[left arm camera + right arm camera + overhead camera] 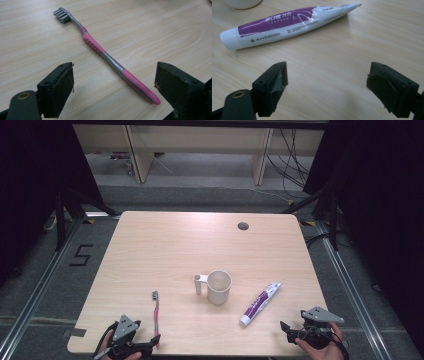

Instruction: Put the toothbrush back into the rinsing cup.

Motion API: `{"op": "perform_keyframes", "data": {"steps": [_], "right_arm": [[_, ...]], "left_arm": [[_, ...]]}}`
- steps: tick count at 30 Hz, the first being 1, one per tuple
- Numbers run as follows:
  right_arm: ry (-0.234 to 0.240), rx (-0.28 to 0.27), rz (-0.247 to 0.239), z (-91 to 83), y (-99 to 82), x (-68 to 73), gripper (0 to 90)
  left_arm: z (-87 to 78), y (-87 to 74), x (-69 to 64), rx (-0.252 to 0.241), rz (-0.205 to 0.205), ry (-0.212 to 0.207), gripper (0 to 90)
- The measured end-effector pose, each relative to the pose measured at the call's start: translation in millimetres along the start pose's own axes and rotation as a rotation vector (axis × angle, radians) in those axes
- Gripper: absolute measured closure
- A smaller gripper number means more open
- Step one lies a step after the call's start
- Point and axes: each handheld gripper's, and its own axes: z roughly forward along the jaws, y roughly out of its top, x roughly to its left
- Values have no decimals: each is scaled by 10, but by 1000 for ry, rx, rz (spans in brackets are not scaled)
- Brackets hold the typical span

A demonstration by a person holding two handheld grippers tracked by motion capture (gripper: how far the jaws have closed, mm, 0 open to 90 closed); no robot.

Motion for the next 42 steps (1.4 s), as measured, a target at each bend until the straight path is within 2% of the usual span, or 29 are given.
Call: {"op": "perform_keyframes", "data": {"steps": [1,7,8,9,10,11,14,15,16,17,20,21,22,24,25,26,27,29,30,31,32,33,34,35,37,38,40,41,42], "right_arm": [[4,5,9,-2,2,13,175],[18,23,-15,13,6,37,182],[13,19,-40,23,1,26,183],[12,19,-42,24,1,28,186],[17,24,-40,20,1,32,189],[7,15,-42,20,4,36,190],[31,28,-24,34,7,44,190],[33,26,-24,40,7,45,192],[31,28,-26,37,8,47,196],[24,16,-50,47,1,36,196],[53,34,-10,42,5,67,206],[48,26,-34,51,1,57,207],[48,30,-15,43,7,72,207],[47,28,-24,46,8,72,207],[50,28,-10,49,5,88,207],[70,35,-38,58,11,65,207],[72,33,-39,61,12,64,204],[79,25,-31,66,6,70,204],[82,23,-32,68,6,70,204],[67,22,-32,60,5,76,203],[76,37,14,53,9,110,203],[74,40,-13,53,9,95,202],[81,48,6,50,13,109,201],[79,44,-17,57,6,98,201],[82,48,-11,55,7,105,201],[85,57,14,49,13,119,200],[79,48,-3,54,12,108,200],[93,58,23,50,13,126,200],[94,56,16,54,14,123,200]], "left_arm": [[-3,1,0,1,-2,2,153],[14,3,24,22,10,8,154],[17,7,24,29,8,8,154],[21,10,25,30,9,7,153],[33,11,21,10,14,-10,154],[33,11,21,10,14,-10,154],[44,34,20,14,26,-11,158],[48,34,24,22,26,-11,160],[39,39,44,52,46,-4,165],[49,37,46,49,43,-3,168],[59,48,57,48,50,5,182],[60,59,59,58,52,12,191],[65,66,57,57,43,5,193],[77,80,71,64,49,8,193],[77,80,71,64,49,8,193],[99,94,72,59,35,3,193],[102,108,82,65,35,-7,193],[113,143,94,76,26,7,193],[105,164,102,86,32,-3,194],[111,181,97,77,25,4,205],[108,208,99,85,29,-3,228],[113,227,88,85,28,3,243],[118,250,84,94,39,6,247],[118,273,86,110,59,4,259],[134,312,76,127,64,1,286],[154,329,70,134,65,7,301],[180,364,63,163,86,-13,323],[202,377,52,172,90,-17,334],[202,377,52,172,90,-17,341]]}}
